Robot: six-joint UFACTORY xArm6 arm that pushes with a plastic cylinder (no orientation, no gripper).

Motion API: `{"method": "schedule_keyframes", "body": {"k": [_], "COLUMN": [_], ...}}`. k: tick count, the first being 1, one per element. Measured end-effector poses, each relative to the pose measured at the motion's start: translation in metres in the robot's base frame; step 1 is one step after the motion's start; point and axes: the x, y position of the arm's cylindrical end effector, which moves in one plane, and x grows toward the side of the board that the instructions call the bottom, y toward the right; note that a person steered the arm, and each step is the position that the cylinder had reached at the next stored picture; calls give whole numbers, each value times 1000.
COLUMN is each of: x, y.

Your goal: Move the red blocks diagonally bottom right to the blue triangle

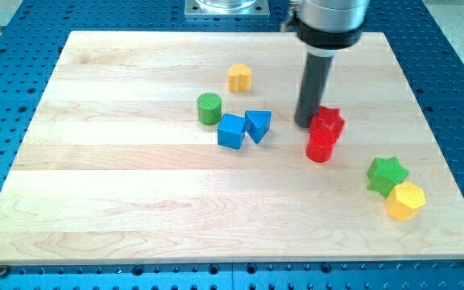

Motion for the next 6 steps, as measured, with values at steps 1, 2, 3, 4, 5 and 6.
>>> {"method": "schedule_keyframes", "body": {"k": [1,2,3,4,5,6], "x": [-36,-23,15,40,50,22], "y": [-5,29,25,19,27,-11]}}
